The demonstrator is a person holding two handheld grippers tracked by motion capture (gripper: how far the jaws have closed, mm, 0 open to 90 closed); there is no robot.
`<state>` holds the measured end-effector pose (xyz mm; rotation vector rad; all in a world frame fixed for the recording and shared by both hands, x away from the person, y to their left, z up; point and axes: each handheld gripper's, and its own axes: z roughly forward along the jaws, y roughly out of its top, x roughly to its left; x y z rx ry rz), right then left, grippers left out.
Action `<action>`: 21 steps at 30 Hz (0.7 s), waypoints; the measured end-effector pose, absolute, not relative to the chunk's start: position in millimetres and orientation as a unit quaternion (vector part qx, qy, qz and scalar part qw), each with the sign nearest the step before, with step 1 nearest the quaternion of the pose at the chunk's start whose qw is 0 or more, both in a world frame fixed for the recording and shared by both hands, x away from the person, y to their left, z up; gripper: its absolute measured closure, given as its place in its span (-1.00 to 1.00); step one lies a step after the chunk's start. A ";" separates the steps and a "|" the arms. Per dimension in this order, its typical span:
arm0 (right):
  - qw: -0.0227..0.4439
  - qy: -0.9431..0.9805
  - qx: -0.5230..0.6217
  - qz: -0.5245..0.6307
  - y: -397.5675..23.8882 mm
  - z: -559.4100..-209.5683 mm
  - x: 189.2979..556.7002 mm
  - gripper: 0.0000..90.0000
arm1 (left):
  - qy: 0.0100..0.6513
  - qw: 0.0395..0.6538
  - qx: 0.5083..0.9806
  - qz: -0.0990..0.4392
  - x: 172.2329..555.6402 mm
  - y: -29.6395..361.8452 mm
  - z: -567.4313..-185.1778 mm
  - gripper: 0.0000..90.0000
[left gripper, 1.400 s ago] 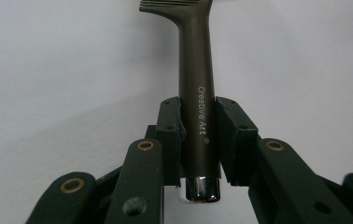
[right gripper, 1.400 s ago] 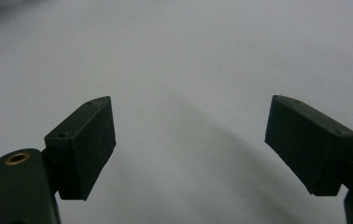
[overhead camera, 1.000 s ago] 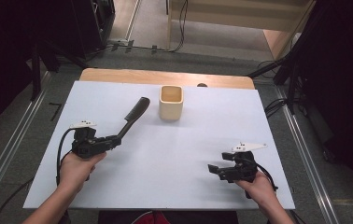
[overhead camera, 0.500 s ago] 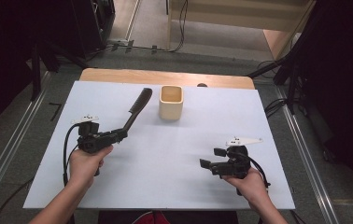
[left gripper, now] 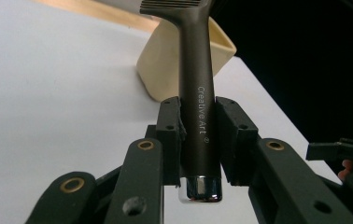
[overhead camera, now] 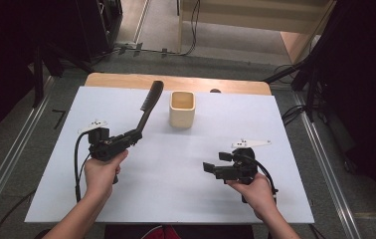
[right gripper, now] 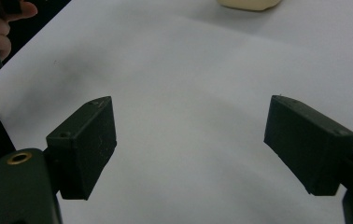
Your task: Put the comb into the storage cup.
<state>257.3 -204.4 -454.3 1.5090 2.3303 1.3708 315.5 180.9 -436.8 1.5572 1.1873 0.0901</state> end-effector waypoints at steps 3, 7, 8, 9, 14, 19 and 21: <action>0.026 0.751 0.487 0.445 -199.5 -451.3 259.9 -0.66 | 0.505 0.568 0.649 0.043 313.7 178.7 -435.8 0.64; 0.027 0.747 0.489 0.450 -191.1 -446.3 263.4 -0.66 | 0.503 0.576 0.643 0.046 311.9 174.7 -436.0 0.64; 0.027 0.747 0.489 0.450 -191.1 -446.3 263.4 -0.66 | 0.503 0.576 0.643 0.046 311.9 174.7 -436.0 0.64; 0.026 0.746 0.489 0.452 -186.4 -444.0 265.6 -0.66 | 0.503 0.579 0.641 0.047 311.7 173.5 -436.2 0.64; 0.029 0.743 0.486 0.459 -172.2 -436.7 272.1 -0.66 | 0.507 0.583 0.633 0.048 311.7 171.2 -437.6 0.64; 0.018 0.735 0.489 0.470 -161.1 -431.8 279.8 -0.66 | 0.513 0.582 0.629 0.052 311.4 169.7 -442.7 0.64; 0.013 0.731 0.490 0.475 -154.3 -428.9 286.8 -0.65 | 0.511 0.581 0.632 0.054 311.4 168.8 -444.0 0.64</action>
